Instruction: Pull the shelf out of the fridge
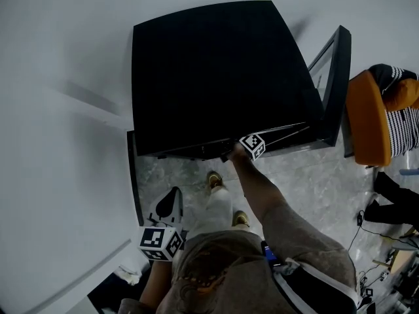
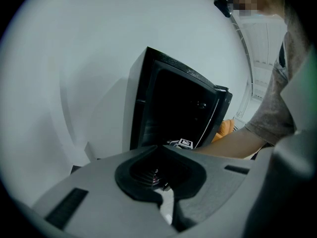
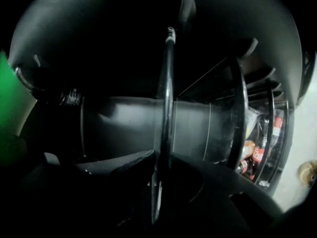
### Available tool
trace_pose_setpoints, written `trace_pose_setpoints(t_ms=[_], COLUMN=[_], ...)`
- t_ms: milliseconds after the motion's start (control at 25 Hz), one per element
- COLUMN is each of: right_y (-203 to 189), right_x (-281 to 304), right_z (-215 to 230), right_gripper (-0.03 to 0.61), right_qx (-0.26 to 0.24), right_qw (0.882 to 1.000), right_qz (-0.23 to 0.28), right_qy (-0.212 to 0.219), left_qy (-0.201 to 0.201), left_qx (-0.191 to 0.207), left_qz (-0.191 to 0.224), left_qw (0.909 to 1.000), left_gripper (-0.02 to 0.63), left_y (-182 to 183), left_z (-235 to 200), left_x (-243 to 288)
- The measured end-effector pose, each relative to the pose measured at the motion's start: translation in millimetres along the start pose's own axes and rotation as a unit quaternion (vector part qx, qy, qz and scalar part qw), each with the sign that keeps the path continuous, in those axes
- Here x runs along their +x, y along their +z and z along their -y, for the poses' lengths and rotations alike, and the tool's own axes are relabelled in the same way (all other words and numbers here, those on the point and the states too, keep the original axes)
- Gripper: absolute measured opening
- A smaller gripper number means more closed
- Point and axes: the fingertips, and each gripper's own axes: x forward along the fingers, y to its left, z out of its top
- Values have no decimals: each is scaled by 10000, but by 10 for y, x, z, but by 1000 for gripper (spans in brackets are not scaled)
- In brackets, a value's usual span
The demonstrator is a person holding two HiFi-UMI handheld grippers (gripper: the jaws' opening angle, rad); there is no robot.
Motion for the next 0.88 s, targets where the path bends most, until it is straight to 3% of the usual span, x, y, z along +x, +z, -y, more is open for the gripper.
trace_pose_setpoints(t_ms=[280,880], right_y=[30,-42], right_x=[60,-181], right_z=[-30,-65], right_gripper=[38,31], right_qx=[-115,144], right_qw=[9999,9998], right_qz=[84,124], right_qy=[-59,13], left_qy=[30,9], left_qx=[-31,3], left_qz=[-22,4], left_qw=[10000,10000], left_gripper=[6,6], left_y=[-29,-55], left_z=[-20,32], left_x=[-6,-40])
